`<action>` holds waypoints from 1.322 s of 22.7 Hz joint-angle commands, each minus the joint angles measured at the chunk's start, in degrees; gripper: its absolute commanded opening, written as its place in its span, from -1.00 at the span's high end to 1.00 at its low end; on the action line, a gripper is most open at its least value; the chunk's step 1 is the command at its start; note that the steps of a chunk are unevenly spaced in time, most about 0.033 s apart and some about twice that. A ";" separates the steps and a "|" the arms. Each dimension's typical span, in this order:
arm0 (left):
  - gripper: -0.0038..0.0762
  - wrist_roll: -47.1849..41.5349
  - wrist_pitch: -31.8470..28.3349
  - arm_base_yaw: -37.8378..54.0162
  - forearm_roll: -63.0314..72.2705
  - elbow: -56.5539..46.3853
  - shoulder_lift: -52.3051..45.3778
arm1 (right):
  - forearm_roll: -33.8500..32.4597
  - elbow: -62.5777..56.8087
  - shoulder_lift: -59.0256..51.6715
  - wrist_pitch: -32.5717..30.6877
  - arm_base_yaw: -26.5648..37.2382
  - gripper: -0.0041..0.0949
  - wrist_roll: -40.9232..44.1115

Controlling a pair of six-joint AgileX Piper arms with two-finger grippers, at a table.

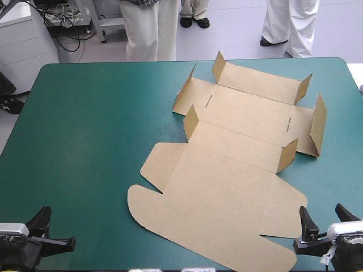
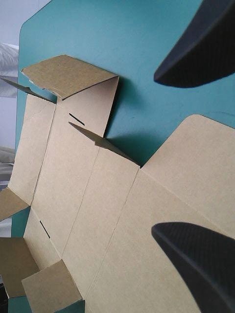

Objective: Fold the box

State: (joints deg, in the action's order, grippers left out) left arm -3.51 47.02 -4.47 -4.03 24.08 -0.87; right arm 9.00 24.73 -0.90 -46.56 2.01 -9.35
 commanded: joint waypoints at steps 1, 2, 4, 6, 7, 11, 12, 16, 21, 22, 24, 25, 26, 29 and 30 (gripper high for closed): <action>0.98 -0.23 -4.31 0.09 -0.02 1.15 -0.87 | -1.86 1.43 -0.86 3.99 0.12 -0.58 2.21; 0.98 -0.23 -4.31 0.09 -0.02 1.15 -0.87 | -3.23 2.03 1.07 3.57 0.12 -0.58 4.05; 0.98 -0.23 -4.31 0.09 -0.02 1.15 -0.87 | -3.93 4.54 5.71 3.46 0.12 -0.58 8.35; 0.98 -0.23 -4.31 0.09 -0.02 1.15 -0.87 | -3.89 9.03 12.49 3.46 0.12 -0.57 12.51; 0.98 -0.23 -4.31 0.09 -0.02 1.15 -0.87 | -3.89 11.04 15.27 3.38 0.12 -0.57 13.70; 0.98 -0.23 -4.31 0.09 -0.02 1.15 -0.87 | -3.02 25.39 34.80 -1.55 0.12 -0.57 18.30; 0.98 -0.23 -4.31 0.09 -0.02 1.15 -0.87 | -2.65 28.06 38.46 -3.56 0.12 -0.57 18.30; 0.98 -0.23 -4.31 0.09 -0.02 1.15 -0.87 | -1.89 38.45 54.00 -10.00 0.12 -0.58 20.46; 0.98 -0.23 -4.31 0.09 -0.02 1.15 -0.87 | -1.44 43.52 65.79 -13.41 0.12 -0.57 20.59; 0.98 -0.23 -4.31 0.09 -0.02 1.15 -0.87 | -1.44 44.10 67.82 -13.97 0.12 -0.57 20.59; 0.98 -0.23 -4.31 0.09 -0.02 1.15 -0.87 | -1.44 44.40 71.17 -14.35 0.12 -0.57 20.59; 0.98 -0.23 -4.31 0.09 -0.02 1.15 -0.87 | -1.44 44.40 72.91 -14.35 0.12 -0.57 20.59; 0.98 -0.23 -4.31 0.09 -0.02 1.15 -0.87 | -1.55 44.40 75.30 -14.35 0.12 -0.57 20.59; 0.98 -0.23 -4.31 0.09 -0.02 1.15 -0.87 | -1.63 44.40 80.47 -14.04 0.12 -0.57 20.59; 0.98 -0.23 -4.31 0.09 -0.02 1.15 -0.87 | -1.51 44.40 81.70 -13.57 0.12 -0.57 20.59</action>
State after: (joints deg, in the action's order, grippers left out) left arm -3.51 47.02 -4.47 -4.03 24.08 -0.87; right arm 7.22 67.17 79.25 -62.01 2.01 11.34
